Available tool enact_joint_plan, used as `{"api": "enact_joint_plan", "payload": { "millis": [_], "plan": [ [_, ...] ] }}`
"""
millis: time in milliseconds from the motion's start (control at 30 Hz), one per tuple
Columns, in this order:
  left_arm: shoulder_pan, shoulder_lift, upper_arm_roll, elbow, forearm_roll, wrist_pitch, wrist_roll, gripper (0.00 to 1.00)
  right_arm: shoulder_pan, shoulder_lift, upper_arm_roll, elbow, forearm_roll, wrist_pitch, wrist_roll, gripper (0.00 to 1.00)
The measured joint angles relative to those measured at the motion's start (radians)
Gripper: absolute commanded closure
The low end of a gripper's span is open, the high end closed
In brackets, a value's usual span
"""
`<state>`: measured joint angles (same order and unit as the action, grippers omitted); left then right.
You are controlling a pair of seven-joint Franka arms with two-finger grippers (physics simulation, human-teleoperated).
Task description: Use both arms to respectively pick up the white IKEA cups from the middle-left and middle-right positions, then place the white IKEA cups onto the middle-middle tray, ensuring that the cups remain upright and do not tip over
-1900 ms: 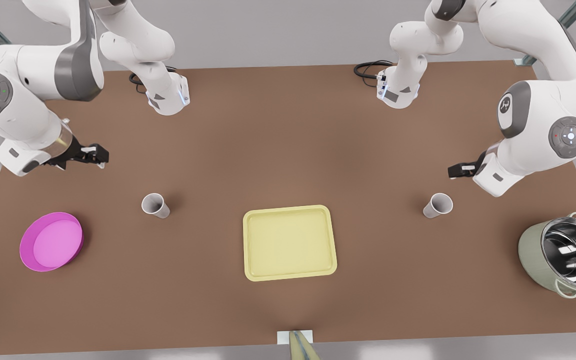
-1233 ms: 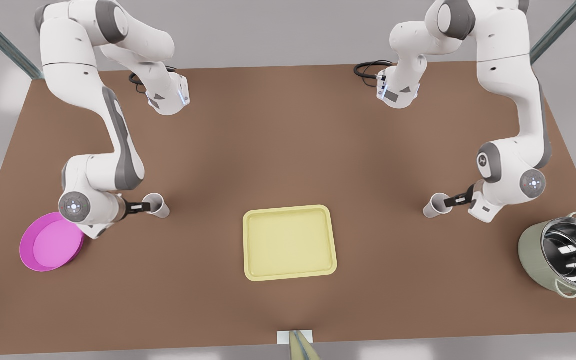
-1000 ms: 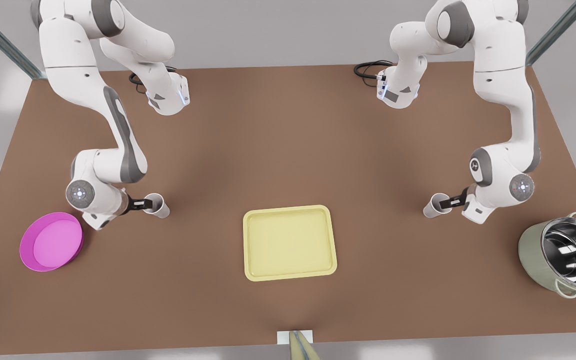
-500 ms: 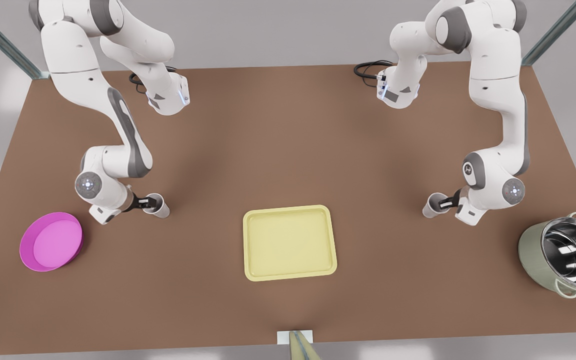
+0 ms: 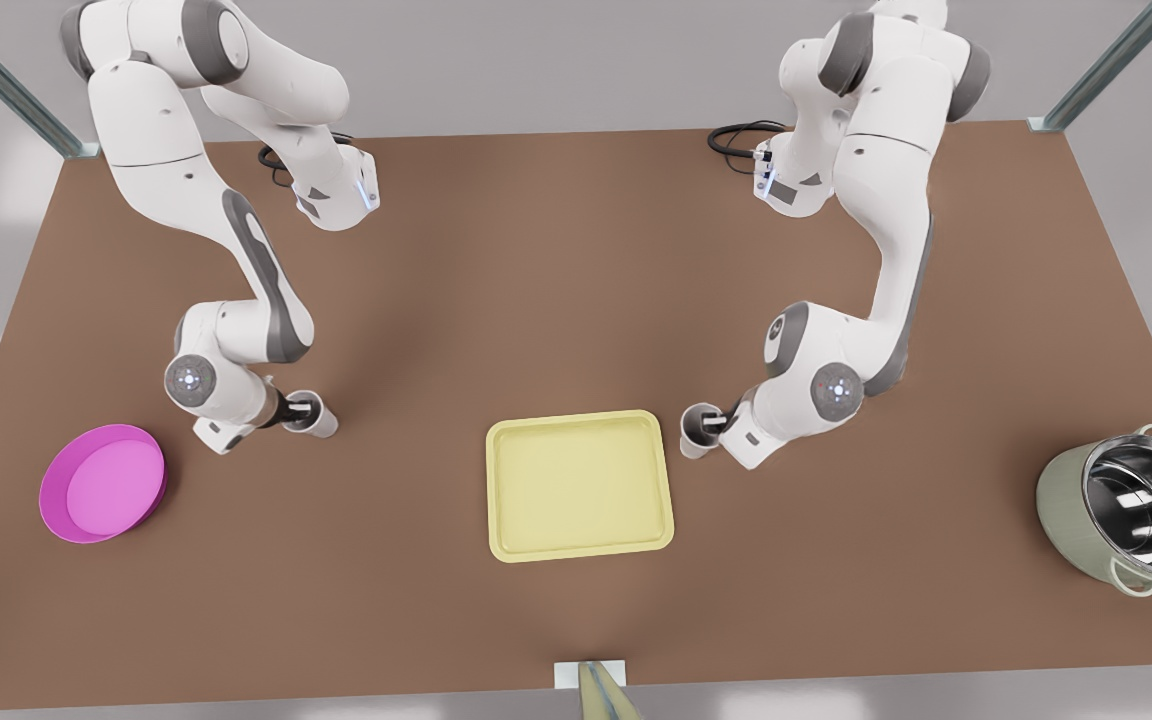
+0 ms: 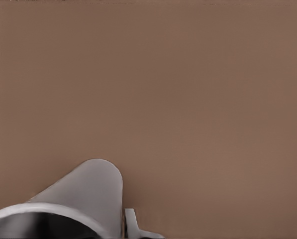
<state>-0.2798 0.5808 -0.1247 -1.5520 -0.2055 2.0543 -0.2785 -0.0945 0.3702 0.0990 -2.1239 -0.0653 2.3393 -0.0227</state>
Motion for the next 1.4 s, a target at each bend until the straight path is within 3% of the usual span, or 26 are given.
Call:
{"api": "enact_joint_plan", "payload": {
  "millis": [133, 267, 633, 700, 767, 900, 1033, 1067, 1100, 1200, 1400],
  "plan": [
    [-0.051, 0.082, -0.002, 0.086, 0.013, 0.007, -0.118, 0.79, 0.004, -0.002, 0.017, 0.028, 0.005, -0.003, -0.001, 0.79],
    [-0.088, 0.114, -0.005, 0.094, 0.017, 0.038, -0.226, 0.79, 0.02, 0.018, 0.096, 0.124, 0.048, -0.007, 0.0, 0.79],
    [-0.142, 0.178, -0.015, 0.094, 0.018, 0.142, -0.439, 0.78, 0.302, 0.186, 0.113, 0.412, 0.159, 0.01, 0.12, 0.79],
    [-0.144, 0.183, -0.015, 0.094, 0.016, 0.163, -0.466, 0.42, 0.345, 0.22, 0.113, 0.46, 0.158, 0.012, 0.163, 0.79],
    [-0.143, 0.185, -0.015, 0.094, 0.009, 0.179, -0.486, 0.15, 0.396, 0.27, 0.112, 0.513, 0.158, 0.015, 0.213, 0.79],
    [-0.134, 0.183, -0.015, 0.092, -0.014, 0.206, -0.503, 0.0, 0.454, 0.338, 0.11, 0.557, 0.156, 0.04, 0.312, 0.79],
    [-0.13, 0.175, -0.015, 0.087, -0.008, 0.209, -0.532, 0.0, 0.464, 0.37, 0.106, 0.567, 0.155, 0.056, 0.392, 0.79],
    [-0.13, 0.165, -0.015, 0.088, -0.004, 0.204, -0.541, 0.0, 0.464, 0.374, 0.105, 0.567, 0.155, 0.06, 0.41, 0.71],
    [-0.129, 0.151, -0.014, 0.091, 0.0, 0.191, -0.551, 0.0, 0.464, 0.376, 0.105, 0.568, 0.154, 0.063, 0.427, 0.0],
    [-0.121, 0.074, -0.003, 0.13, 0.009, 0.092, -0.577, 0.0, 0.464, 0.379, 0.105, 0.568, 0.152, 0.069, 0.475, 0.0],
    [0.063, -0.04, 0.0, 0.379, 0.14, -0.354, -0.545, 0.0, 0.464, 0.381, 0.105, 0.567, 0.15, 0.076, 0.55, 0.0]
  ]
}}
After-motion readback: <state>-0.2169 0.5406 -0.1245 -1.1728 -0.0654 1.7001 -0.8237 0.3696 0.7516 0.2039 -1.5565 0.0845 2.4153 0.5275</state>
